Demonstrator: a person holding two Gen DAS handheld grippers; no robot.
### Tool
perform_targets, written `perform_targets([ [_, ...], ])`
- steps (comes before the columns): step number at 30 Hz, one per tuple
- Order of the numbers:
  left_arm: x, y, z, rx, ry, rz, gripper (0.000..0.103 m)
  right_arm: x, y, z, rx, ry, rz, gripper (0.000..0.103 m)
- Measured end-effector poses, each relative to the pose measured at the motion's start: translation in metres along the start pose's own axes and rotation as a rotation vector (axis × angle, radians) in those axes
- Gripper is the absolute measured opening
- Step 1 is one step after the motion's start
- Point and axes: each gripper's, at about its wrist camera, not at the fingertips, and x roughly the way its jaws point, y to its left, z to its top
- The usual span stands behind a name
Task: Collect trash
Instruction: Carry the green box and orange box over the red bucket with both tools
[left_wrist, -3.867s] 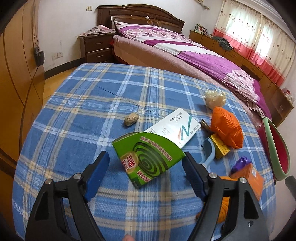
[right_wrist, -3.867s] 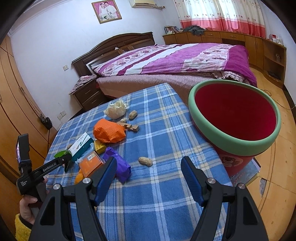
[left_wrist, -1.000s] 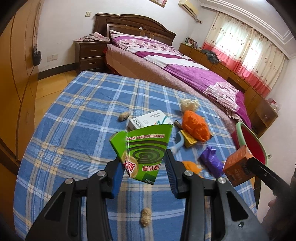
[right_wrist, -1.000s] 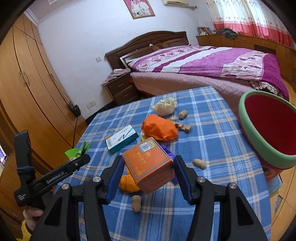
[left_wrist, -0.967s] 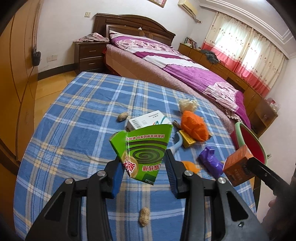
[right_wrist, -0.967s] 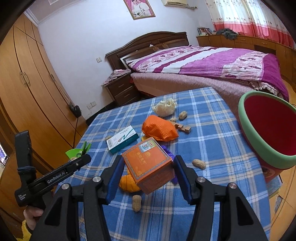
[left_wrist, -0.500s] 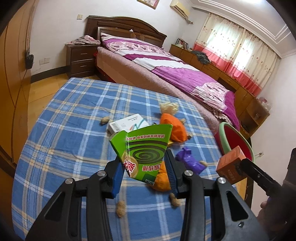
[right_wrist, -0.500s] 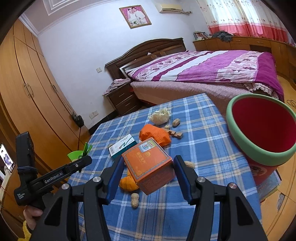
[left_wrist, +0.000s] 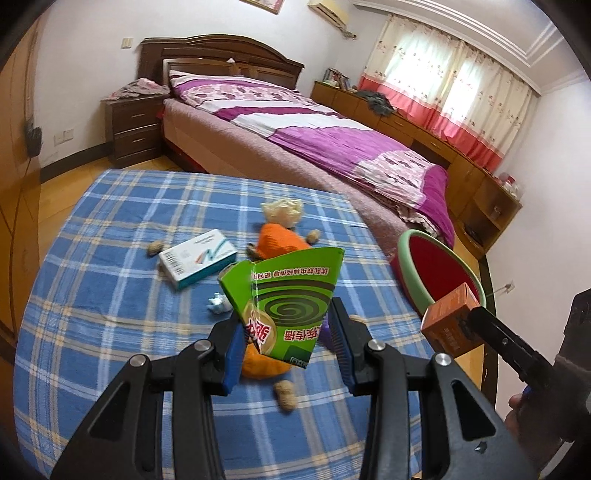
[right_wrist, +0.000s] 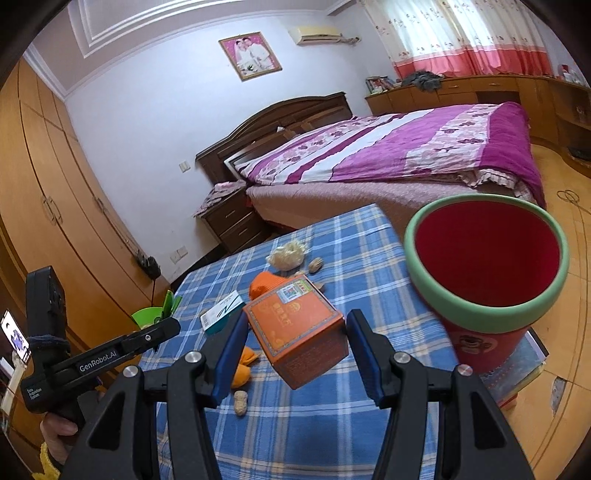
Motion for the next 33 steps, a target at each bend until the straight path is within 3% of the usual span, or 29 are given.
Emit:
perform_targets([
  [18,0.036,-0.093,0.011,0.159,0.036,-0.095,0.042,-0.04,-0.071,0.026,0.086,-0.122,-0.127,0.059],
  [33,0.104,-0.174,0.015,0.275,0.098,-0.195,0.042,-0.04,-0.147,0.035,0.192,-0.129,-0.241,0.059],
])
